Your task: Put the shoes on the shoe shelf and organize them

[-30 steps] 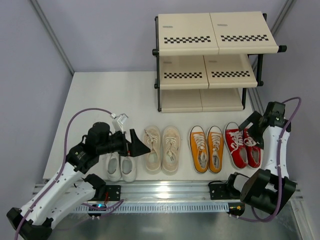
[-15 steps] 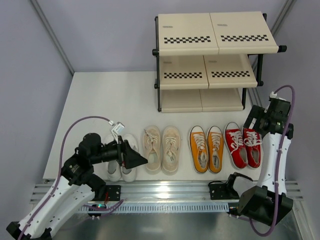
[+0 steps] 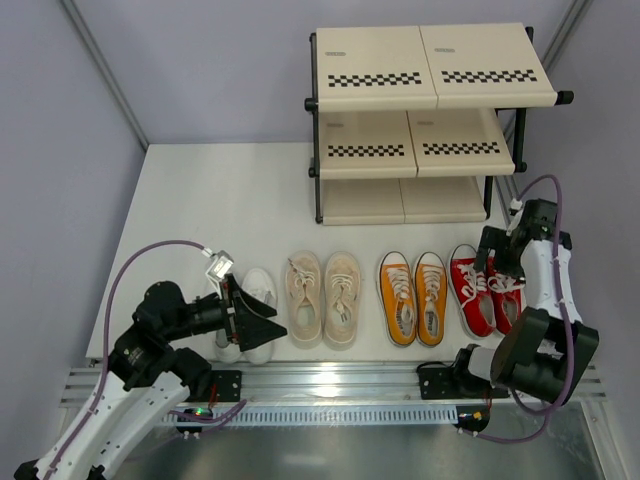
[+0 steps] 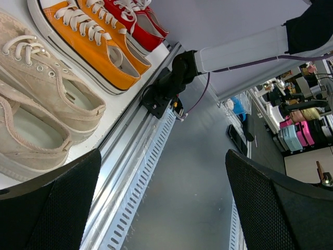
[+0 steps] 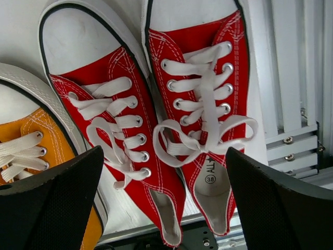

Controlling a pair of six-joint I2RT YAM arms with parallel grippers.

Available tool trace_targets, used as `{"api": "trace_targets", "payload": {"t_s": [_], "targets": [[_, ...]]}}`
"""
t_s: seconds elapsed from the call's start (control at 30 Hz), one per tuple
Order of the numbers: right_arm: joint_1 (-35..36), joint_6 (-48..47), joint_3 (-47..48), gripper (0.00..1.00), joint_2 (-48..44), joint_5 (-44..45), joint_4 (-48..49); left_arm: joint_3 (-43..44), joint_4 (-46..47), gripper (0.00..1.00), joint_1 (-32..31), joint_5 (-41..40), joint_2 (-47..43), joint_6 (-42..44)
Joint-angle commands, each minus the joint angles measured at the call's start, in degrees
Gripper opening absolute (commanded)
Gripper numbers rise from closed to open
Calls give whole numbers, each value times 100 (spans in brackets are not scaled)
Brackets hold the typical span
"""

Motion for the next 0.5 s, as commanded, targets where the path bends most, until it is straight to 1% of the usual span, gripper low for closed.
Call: {"api": "trace_targets", "payload": {"t_s": [0.0,0.03,0.1,0.13,0.2,0.3,0.33,0.43,0.47], "targets": [[-16,-156,-54,100,346,-254,222,-36,157,100,-28,90,-25,9],[-16,-156,-106,100,573,-193,309,-36,157,100,-28,81,2,9],[-16,-156,-2,95,890,-70,223,-28,149,100,-28,55,28,9],[-16,-156,86,91,1196,166,179,-19,140,100,-28,37,20,18],[-16,-121,226,87,1444,334,152,-10,105,100,-28,-42,19,27],[-16,-120,393,72,1814,529,108,-10,78,100,-28,-138,28,27],[-16,-121,438,57,1893,468,91,-10,78,100,-28,-156,20,27],[-16,-94,649,36,2288,116,3,-1,61,100,-28,-218,63,27],[-16,-85,701,21,2367,-241,-58,-10,61,100,-28,-227,89,27]]}}
